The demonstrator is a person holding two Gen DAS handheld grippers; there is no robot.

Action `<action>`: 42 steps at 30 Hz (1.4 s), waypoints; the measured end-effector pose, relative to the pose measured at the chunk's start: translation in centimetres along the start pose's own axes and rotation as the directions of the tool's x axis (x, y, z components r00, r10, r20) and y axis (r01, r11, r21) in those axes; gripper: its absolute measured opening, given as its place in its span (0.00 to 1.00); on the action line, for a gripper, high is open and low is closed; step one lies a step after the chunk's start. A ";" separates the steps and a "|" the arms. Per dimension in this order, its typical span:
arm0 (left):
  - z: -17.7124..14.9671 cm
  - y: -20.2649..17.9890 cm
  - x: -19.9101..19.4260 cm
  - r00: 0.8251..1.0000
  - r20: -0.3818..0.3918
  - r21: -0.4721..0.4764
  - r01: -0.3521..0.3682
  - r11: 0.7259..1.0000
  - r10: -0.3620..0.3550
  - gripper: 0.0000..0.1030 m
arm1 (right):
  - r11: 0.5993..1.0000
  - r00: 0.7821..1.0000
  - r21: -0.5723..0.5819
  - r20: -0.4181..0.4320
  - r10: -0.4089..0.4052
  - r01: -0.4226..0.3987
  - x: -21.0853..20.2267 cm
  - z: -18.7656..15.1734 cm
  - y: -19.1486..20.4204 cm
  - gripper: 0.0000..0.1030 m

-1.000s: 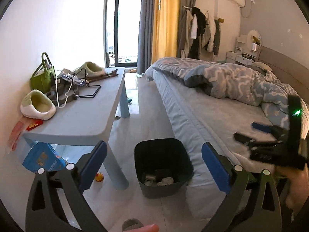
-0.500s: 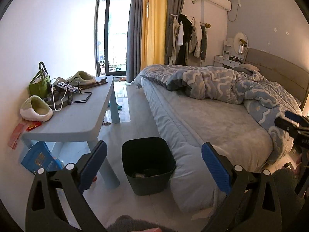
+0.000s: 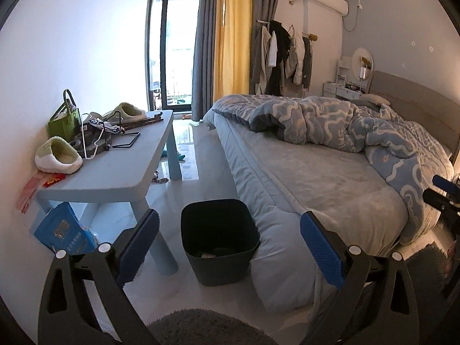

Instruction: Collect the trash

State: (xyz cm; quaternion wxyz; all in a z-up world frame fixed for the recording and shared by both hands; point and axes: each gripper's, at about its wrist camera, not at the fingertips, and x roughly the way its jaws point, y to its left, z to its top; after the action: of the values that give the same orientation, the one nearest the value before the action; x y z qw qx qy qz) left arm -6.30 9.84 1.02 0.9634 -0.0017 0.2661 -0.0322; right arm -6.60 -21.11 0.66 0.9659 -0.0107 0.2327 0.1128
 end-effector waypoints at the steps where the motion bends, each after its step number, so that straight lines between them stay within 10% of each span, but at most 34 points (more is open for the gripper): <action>1: 0.0 0.0 0.1 1.000 -0.006 0.001 0.000 1.000 0.000 0.97 | 1.000 1.000 0.003 0.001 -0.001 0.001 -0.1 0.0 0.1 0.97; 42: -0.6 -0.2 0.3 1.000 -0.016 0.020 -0.007 1.000 0.007 0.97 | 0.999 1.000 -0.036 -0.020 0.002 -0.003 0.1 -0.1 1.3 0.97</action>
State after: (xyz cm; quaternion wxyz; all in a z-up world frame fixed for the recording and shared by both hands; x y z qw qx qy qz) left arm -6.35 9.68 0.34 0.9614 0.0091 0.2733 -0.0316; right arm -6.87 -19.79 0.61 0.9631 -0.0289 0.2402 0.1181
